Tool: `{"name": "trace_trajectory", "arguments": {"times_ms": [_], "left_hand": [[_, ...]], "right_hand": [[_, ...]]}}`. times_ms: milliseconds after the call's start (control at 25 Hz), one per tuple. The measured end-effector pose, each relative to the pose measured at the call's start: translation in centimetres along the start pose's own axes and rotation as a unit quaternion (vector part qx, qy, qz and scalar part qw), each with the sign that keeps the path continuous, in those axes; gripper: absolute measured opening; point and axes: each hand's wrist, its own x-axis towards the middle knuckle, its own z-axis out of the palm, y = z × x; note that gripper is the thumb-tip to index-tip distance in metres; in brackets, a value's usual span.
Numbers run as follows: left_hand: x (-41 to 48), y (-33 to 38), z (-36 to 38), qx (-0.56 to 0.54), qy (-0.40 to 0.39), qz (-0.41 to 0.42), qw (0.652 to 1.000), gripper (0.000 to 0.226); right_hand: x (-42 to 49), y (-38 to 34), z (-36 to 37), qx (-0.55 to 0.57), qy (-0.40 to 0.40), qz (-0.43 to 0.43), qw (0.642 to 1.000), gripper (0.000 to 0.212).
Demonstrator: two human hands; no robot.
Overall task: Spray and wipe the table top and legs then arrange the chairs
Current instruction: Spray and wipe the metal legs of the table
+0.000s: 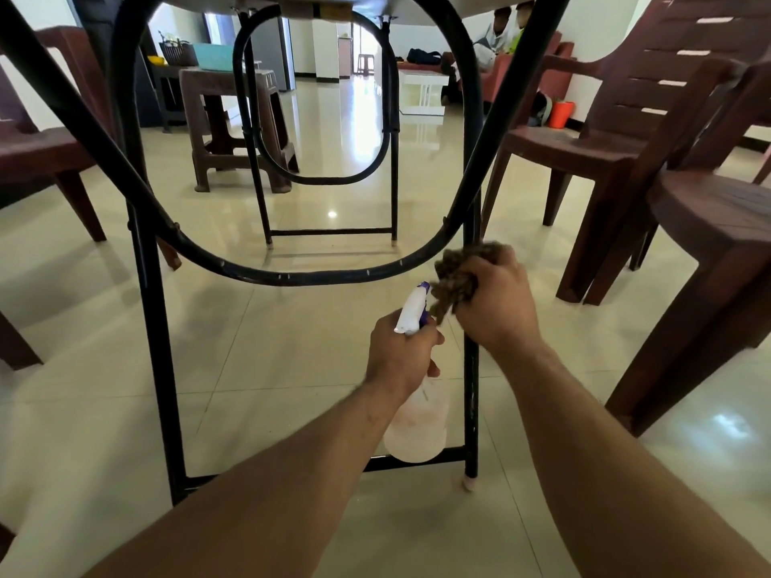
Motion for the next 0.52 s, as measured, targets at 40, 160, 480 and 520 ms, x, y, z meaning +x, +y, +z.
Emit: {"name": "trace_trajectory", "arguments": {"times_ms": [40, 160, 480, 520], "left_hand": [[-0.1, 0.0, 0.2, 0.005, 0.000, 0.002, 1.000, 0.006], [-0.1, -0.1, 0.6, 0.002, -0.005, 0.007, 1.000, 0.007], [-0.1, -1.0, -0.2, 0.016, 0.016, 0.004, 1.000, 0.008], [0.2, -1.3, -0.4, 0.018, 0.022, -0.001, 1.000, 0.008]], "right_hand": [[-0.7, 0.5, 0.5, -0.021, -0.038, 0.024, 0.999, 0.030], [-0.3, 0.0, 0.2, -0.066, -0.062, 0.047, 0.995, 0.032], [-4.0, 0.6, 1.4, -0.240, -0.057, -0.045, 0.968, 0.033], [-3.7, 0.5, 1.5, -0.243, -0.028, -0.076, 0.967, 0.041]]}}
